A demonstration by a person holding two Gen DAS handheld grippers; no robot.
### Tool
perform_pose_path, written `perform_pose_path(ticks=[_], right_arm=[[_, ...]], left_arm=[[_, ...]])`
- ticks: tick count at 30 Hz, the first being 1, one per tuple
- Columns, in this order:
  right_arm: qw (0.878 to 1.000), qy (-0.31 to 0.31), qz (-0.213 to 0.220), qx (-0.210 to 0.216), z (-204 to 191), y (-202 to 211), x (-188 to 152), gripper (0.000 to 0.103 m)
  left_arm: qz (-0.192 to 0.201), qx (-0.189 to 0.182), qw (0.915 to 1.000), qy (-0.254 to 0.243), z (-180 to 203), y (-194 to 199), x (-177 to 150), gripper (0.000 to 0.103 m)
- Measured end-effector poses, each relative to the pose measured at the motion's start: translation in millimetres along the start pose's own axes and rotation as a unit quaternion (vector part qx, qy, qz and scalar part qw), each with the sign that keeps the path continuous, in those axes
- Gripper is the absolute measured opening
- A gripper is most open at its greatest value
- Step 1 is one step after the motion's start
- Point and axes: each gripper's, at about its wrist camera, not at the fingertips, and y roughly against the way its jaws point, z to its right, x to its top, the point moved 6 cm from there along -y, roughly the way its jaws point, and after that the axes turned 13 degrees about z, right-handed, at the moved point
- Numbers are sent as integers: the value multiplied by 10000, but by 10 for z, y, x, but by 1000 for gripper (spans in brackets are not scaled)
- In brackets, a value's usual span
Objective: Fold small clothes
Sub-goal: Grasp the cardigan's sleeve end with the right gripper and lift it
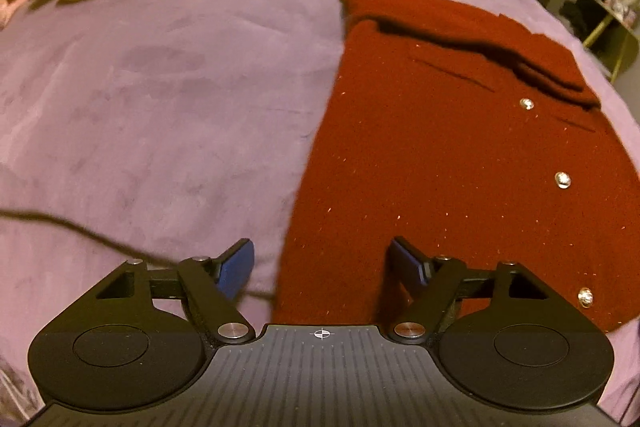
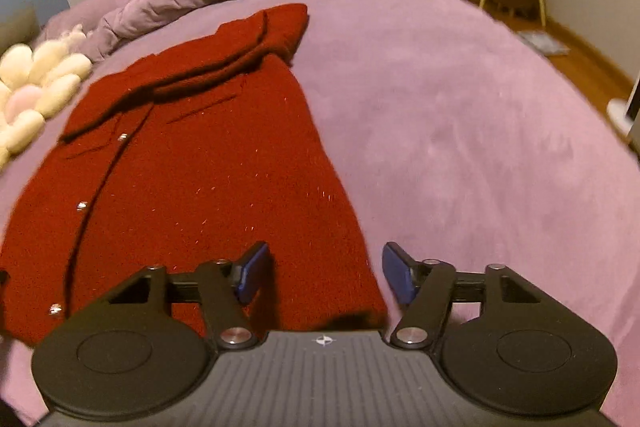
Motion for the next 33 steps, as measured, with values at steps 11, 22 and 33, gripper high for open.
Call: perform_pose_path(ticks=[11, 22, 33], right_arm=[[9954, -545, -347, 708, 111, 55, 24, 23], [9898, -366, -940, 1005, 74, -68, 46, 38], [9796, -885, -1059, 1458, -18, -26, 195, 16]], left_arm=[[-458, -736, 9920, 914, -125, 47, -49, 33], [-843, -1125, 9895, 345, -57, 1, -60, 38], [-804, -1587, 9839, 164, 130, 162, 163, 9]])
